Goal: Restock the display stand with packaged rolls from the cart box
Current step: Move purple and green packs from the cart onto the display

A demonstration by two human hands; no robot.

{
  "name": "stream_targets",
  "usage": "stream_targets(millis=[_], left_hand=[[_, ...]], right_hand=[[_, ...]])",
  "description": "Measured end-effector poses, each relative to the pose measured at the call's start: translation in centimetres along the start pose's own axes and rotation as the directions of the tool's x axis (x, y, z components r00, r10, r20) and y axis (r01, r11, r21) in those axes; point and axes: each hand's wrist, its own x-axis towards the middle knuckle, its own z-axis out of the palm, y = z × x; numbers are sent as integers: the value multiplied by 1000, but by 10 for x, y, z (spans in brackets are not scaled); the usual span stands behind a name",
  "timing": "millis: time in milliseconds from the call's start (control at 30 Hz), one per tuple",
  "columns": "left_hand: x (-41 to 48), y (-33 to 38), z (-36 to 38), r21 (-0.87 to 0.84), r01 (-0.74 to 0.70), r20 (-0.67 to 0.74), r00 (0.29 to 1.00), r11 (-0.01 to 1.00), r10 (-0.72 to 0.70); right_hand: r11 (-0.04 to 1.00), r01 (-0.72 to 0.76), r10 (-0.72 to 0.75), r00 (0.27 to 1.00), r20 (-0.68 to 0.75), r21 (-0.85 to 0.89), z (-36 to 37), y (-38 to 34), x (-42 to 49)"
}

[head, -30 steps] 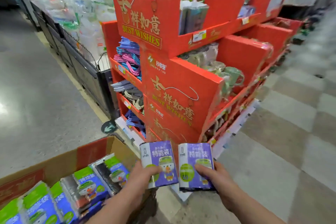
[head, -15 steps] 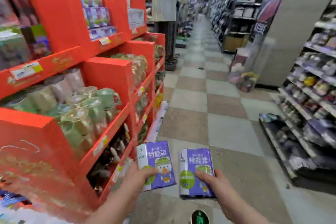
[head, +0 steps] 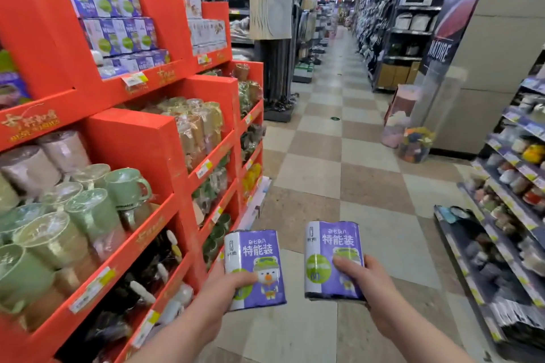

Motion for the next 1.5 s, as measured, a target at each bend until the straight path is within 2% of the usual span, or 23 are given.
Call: stream_targets(millis=[233, 500, 733, 933, 1133, 1300, 1500], left_hand=[[110, 41, 23, -15, -36, 19, 999, 999, 36], [244, 112, 55, -1, -89, 66, 994, 996, 89], [317, 161, 78, 17, -133, 64, 989, 991, 131], [393, 185, 79, 12, -134, -93, 987, 991, 134], [457, 217, 81, -84, -189, -257, 953, 978, 162], [487, 240, 76, -103, -266, -381, 900, 958, 209], [479, 250, 48, -121, -330, -616, 764, 936, 190]], right_hand=[[999, 51, -51, 997, 56, -3, -2, -52, 103], [993, 117, -117, 993, 13, 14, -5, -121, 225], [997, 79, -80, 996, 35, 15, -10, -149, 309], [999, 51, -51, 991, 123, 0, 0, -177, 407], [995, 85, -66, 946, 319, -46, 21, -230, 509], [991, 114, -61, 855, 516, -72, 52, -275, 585], [987, 129, -23, 718, 696, -100, 137, -299, 631]])
